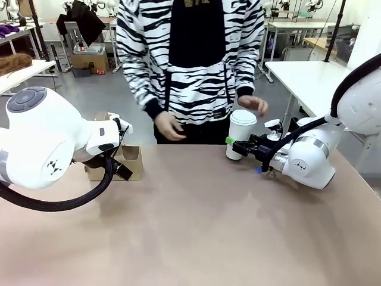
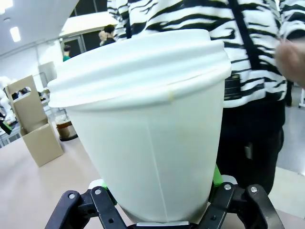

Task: Pour a drink into a cup and package it in a carrier.
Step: When a person places the Paper Cup Lid on the 600 ml Paper Cup , lift the 600 ml Paper Cup.

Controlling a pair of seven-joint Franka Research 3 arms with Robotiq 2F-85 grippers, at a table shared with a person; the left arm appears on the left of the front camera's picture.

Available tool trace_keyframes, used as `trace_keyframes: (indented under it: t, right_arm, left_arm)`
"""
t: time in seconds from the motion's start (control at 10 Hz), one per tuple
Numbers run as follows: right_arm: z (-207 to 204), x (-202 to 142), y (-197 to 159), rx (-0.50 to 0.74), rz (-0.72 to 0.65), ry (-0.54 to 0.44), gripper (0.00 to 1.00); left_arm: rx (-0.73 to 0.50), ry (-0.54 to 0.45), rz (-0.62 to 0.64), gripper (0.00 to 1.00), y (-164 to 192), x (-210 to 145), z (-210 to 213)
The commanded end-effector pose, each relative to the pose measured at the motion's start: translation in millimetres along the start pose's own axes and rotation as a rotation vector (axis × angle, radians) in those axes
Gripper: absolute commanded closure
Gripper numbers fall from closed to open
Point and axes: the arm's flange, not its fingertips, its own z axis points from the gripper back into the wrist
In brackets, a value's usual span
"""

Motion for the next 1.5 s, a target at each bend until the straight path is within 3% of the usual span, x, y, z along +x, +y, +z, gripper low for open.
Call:
trace_keyframes:
  t: [0.0,1.4]
  right_arm:
    - [-2.5,4.8,-0.1,-0.004,-0.015,0.004,0.19]
    - [-2.5,4.8,-0.1,-0.004,-0.015,0.004,0.19]
  left_arm:
    - [-0.001,-0.001,0.0,0.0,-0.3,0.0,0.4]
    - [-0.001,-0.001,0.0,0.0,-0.3,0.0,0.4]
